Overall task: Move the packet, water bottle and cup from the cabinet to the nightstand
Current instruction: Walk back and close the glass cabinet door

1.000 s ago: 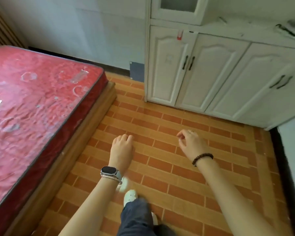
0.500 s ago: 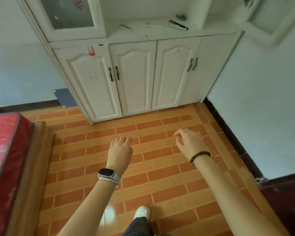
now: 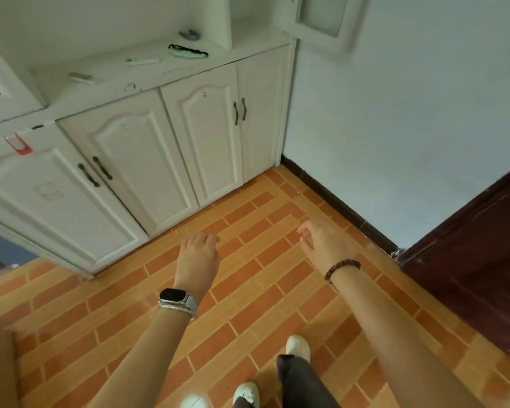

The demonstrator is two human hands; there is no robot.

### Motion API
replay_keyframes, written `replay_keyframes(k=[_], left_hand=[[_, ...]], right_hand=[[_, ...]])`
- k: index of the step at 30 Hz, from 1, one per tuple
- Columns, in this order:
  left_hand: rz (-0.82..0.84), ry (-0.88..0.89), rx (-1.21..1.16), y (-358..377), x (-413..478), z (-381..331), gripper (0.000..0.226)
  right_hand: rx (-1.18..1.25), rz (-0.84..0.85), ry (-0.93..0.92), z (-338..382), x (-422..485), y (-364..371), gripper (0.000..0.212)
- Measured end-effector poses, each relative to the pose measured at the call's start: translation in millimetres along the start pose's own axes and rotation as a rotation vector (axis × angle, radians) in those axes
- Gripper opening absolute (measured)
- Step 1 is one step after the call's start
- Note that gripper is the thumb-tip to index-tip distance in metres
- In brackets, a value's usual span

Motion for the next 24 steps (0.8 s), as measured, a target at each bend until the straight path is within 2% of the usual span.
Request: replay_keyframes(k=[4,14,24], left_hand=[[0.034,0.069,0.003,22,45,-35,0.023],[0.004,0.034,-0.04,71,154,-110,0.022],[-0.004,-0.01,-0.029,89,243,-123,0.021]], right_hand=[[0.002,0.013,0.07,-45,25,-8,0.02],[-0.001,-0.004,0.096,-153,113,-42,0.019],[0.013,0.05,0.07,-182,205,-40,0.022]])
Point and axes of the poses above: each hand's wrist, its own x-axis towards the middle knuckle, its own y-axis out of the palm, z = x × y, the point moved 1 cm from there along x, towards the middle knuckle, and after that the axes turned 8 degrees about -x, right-handed, at the moved point
